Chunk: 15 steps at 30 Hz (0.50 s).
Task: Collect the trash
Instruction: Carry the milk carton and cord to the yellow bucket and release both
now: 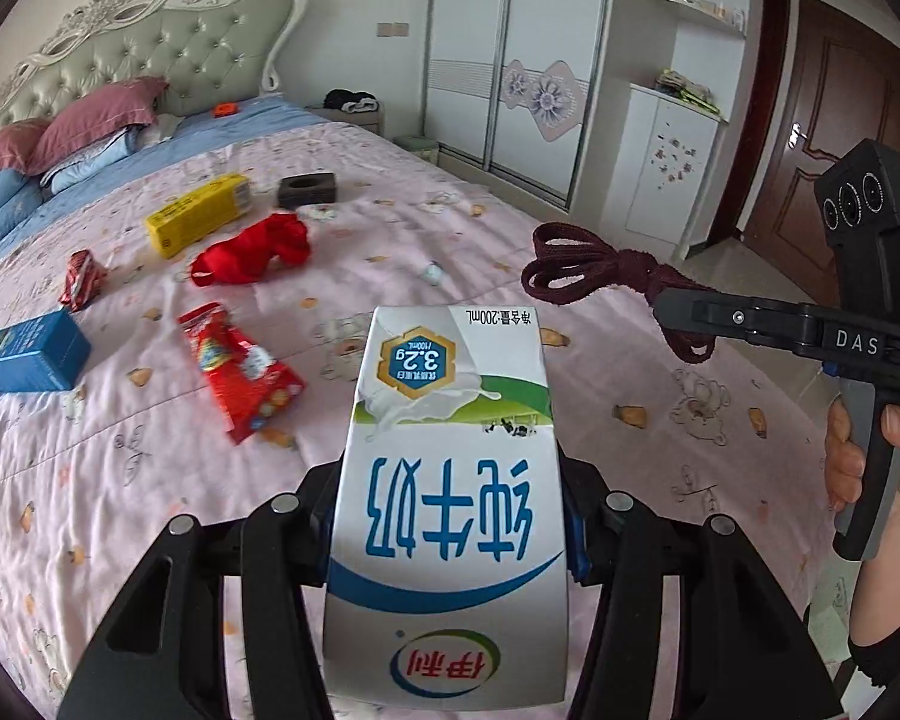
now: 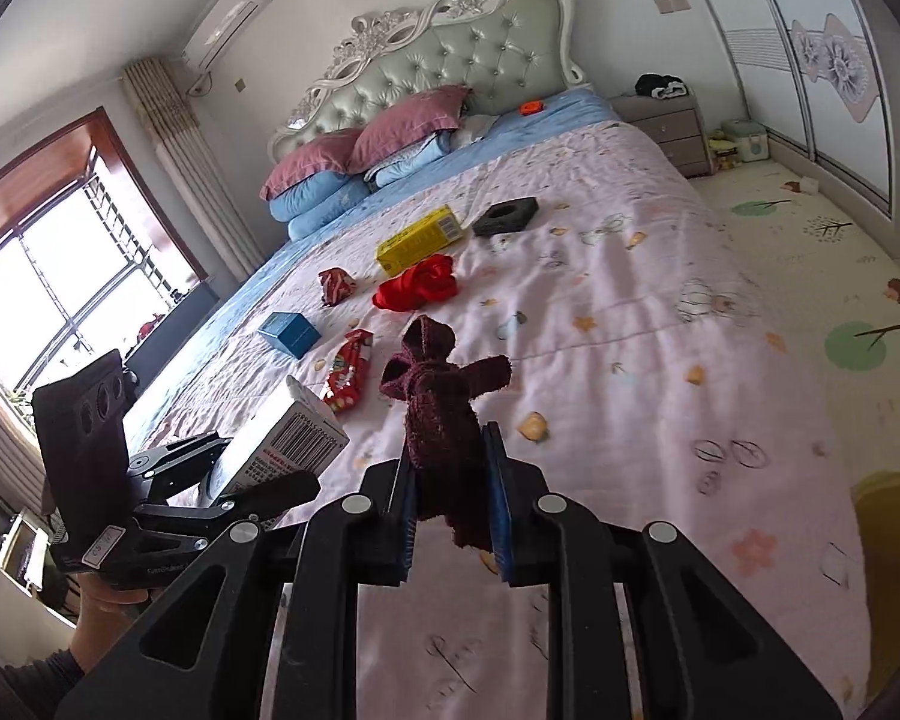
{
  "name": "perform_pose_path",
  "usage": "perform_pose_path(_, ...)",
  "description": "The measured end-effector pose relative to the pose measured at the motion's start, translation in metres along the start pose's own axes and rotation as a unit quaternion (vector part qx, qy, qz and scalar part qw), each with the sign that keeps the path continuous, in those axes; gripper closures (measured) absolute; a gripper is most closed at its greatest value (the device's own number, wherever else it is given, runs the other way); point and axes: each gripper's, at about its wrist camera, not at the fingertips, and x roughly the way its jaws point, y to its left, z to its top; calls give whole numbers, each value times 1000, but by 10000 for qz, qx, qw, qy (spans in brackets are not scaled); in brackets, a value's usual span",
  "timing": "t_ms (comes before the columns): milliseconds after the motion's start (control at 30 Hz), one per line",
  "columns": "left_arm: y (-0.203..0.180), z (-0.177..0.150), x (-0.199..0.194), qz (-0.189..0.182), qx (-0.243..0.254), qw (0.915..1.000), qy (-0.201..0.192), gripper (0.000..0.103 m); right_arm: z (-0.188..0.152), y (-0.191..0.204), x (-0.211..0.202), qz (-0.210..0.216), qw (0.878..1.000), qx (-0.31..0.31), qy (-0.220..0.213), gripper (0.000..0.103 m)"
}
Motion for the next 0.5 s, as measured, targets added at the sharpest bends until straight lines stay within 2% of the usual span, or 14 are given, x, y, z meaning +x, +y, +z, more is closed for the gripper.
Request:
perform_pose_path(233, -91, 24, 34, -481, 596, 9969, 152, 50, -22, -53, -73, -577, 9978, 172, -267, 83)
perform_pose_path(500, -187, 46, 77, -1079, 1124, 9867, 467, 50, -46, -115, -146, -1302, 9886, 481, -582, 83)
